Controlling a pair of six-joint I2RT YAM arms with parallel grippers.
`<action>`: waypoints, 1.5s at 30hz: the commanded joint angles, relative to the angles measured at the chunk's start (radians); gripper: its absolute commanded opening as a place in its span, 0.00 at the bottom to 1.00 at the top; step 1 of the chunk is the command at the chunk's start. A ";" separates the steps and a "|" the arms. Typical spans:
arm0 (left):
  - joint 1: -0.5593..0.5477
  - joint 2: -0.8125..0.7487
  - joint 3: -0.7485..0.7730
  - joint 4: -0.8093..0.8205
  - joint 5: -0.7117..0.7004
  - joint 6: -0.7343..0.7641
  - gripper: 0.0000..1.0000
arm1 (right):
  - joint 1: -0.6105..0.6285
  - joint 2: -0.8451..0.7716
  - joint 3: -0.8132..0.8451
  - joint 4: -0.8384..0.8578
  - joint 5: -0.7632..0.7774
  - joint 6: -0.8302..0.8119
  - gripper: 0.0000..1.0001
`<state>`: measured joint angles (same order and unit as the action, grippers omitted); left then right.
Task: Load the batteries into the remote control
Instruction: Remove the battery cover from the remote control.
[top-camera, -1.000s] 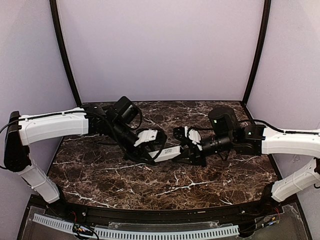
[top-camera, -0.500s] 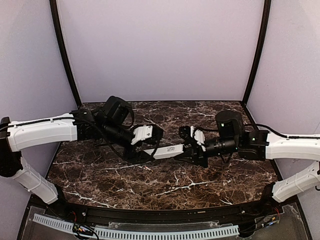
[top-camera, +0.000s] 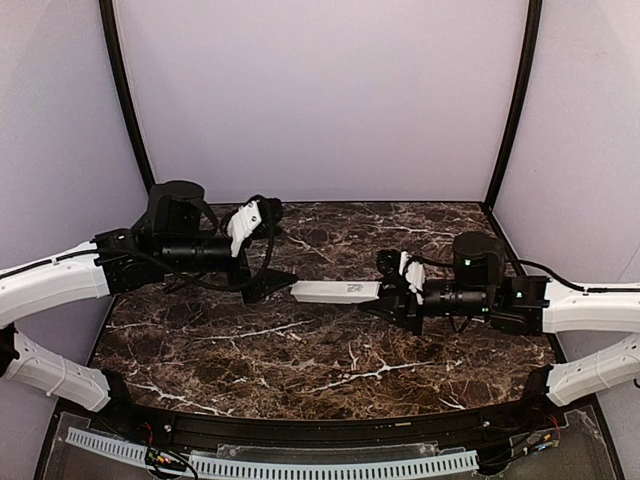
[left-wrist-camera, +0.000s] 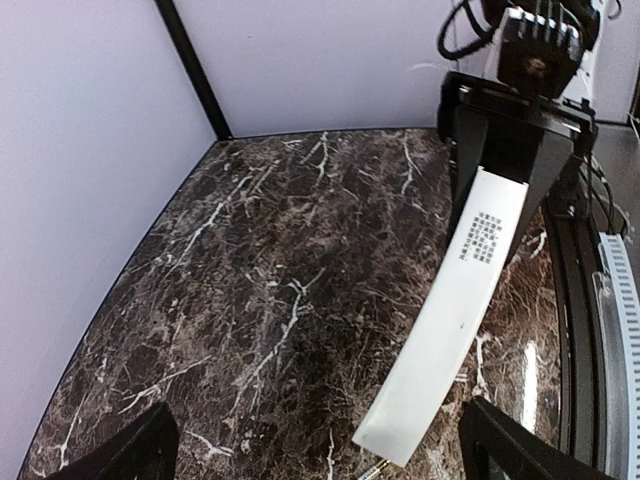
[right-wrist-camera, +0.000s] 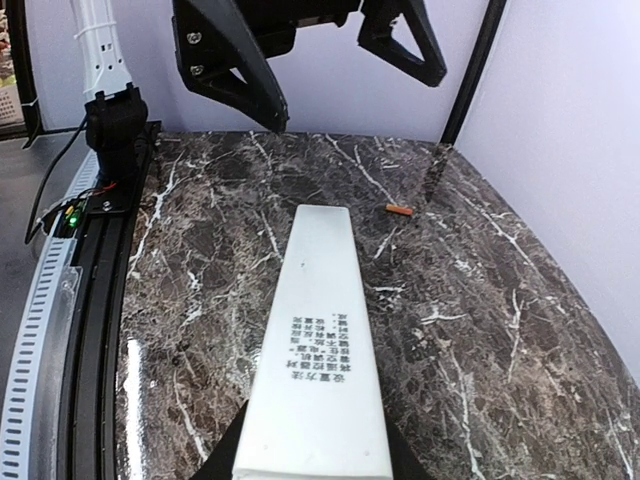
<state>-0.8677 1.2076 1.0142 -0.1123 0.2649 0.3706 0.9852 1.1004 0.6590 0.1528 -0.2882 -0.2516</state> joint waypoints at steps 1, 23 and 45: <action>0.021 -0.078 -0.077 0.212 -0.113 -0.277 0.99 | 0.008 -0.050 -0.037 0.192 0.101 -0.008 0.00; 0.101 0.147 0.023 0.307 0.272 -0.884 0.71 | 0.009 -0.050 -0.056 0.340 0.125 -0.072 0.00; 0.102 0.183 0.048 0.248 0.362 -0.850 0.47 | 0.009 -0.041 -0.055 0.363 0.146 -0.079 0.00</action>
<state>-0.7666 1.3853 1.0336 0.1551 0.5991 -0.4900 0.9852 1.0641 0.5907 0.4492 -0.1562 -0.3264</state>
